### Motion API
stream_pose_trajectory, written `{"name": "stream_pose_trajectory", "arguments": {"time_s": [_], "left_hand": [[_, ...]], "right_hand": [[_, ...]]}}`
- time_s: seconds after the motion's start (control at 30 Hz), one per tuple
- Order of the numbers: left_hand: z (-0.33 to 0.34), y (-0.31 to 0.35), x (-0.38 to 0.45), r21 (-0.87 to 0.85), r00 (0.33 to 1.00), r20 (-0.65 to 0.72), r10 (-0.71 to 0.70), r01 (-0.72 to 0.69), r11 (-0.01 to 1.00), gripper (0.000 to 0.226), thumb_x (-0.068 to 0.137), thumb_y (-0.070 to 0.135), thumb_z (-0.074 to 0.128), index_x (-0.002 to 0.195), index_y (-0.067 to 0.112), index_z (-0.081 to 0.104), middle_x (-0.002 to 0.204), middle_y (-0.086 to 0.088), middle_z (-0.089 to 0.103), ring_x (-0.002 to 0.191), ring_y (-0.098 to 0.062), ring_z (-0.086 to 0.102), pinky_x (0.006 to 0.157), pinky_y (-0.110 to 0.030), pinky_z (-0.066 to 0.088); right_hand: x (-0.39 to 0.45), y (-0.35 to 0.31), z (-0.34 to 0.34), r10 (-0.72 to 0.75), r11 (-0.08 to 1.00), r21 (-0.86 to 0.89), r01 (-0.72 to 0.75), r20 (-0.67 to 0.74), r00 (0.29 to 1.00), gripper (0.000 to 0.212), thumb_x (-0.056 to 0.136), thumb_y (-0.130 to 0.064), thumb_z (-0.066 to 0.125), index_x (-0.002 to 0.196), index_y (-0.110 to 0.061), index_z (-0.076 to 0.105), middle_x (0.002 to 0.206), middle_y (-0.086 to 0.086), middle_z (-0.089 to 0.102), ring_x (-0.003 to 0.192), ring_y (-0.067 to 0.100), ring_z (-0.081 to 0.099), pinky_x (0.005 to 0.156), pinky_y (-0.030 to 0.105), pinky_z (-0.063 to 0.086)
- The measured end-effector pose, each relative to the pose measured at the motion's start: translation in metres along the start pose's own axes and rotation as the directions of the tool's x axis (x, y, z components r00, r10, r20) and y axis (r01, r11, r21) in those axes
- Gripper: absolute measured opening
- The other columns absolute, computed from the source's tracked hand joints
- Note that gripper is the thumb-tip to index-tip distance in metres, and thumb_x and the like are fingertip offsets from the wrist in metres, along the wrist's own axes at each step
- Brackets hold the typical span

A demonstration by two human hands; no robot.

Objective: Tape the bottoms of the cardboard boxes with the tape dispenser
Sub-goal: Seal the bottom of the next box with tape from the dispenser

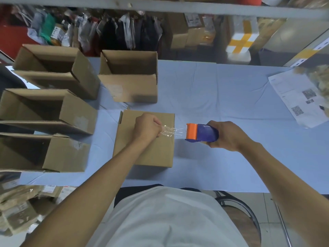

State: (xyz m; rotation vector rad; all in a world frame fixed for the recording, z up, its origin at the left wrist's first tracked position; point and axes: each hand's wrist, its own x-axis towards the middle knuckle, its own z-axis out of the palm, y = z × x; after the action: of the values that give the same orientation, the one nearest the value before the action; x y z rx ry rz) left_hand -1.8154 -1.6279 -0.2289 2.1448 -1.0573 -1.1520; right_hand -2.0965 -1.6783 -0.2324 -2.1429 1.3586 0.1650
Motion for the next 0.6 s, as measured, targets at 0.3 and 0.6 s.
{"name": "stream_pose_trajectory", "arguments": {"time_s": [0.3,0.6], "left_hand": [[0.004,0.008,0.016,0.734,0.977,-0.017,0.215,-0.133,0.666,0.027,0.08,0.03,0.075,0.084,0.018,0.051,0.078,-0.003,0.052,0.083,-0.028,0.059,0.057,-0.03,0.033],[0.01,-0.02,0.014,0.314,0.698,0.437,0.567,-0.71,0.631,0.018,0.099,0.016,0.044,0.091,0.012,0.06,0.09,-0.002,0.047,0.091,-0.012,0.035,0.081,-0.028,0.035]], "right_hand": [[0.017,-0.01,0.011,0.028,0.987,-0.162,-0.018,0.06,0.998,0.039,0.069,-0.041,0.076,0.098,-0.03,0.051,0.078,-0.012,0.059,0.071,0.016,0.058,0.055,0.026,0.041],[0.041,-0.058,0.006,0.116,0.944,-0.324,-0.062,0.15,0.982,0.033,0.057,-0.042,0.068,0.074,-0.028,0.043,0.068,-0.007,0.054,0.057,0.011,0.05,0.049,0.023,0.03]]}}
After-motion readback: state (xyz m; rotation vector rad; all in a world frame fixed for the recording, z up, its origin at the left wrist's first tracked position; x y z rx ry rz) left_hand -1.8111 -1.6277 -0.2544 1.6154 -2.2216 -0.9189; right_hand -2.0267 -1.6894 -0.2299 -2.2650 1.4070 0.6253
